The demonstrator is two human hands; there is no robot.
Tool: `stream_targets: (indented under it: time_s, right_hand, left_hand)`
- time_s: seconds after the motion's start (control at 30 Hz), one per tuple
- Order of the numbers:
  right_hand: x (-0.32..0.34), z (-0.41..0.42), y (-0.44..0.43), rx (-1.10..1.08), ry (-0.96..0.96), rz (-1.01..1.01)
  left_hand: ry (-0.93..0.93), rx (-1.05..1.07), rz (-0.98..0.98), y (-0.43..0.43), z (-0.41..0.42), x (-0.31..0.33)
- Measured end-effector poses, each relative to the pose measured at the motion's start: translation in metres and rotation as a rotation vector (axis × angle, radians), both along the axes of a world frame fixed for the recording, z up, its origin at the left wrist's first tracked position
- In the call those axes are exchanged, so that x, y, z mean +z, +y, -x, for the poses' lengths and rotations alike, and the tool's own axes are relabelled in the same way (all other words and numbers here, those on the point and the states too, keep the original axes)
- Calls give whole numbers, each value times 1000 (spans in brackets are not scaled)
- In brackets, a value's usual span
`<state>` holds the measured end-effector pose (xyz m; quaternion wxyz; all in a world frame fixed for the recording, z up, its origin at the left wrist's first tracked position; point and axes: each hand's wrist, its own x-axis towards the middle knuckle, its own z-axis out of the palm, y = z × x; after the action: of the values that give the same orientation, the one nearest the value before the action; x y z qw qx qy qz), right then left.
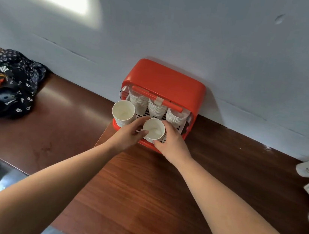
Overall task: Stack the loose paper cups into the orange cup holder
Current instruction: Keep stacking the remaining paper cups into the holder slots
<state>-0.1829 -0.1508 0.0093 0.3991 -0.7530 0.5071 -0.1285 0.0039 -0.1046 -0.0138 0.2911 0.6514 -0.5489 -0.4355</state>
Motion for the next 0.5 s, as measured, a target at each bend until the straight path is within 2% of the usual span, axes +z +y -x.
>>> stream_targets:
  time_s: [0.4, 0.5]
  right_hand:
    - [-6, 4, 7, -86, 38, -44]
    - [3, 16, 13, -112, 19, -22]
  left_hand:
    - [-157, 11, 7, -2, 8, -1]
    - [-267, 45, 26, 7, 8, 7]
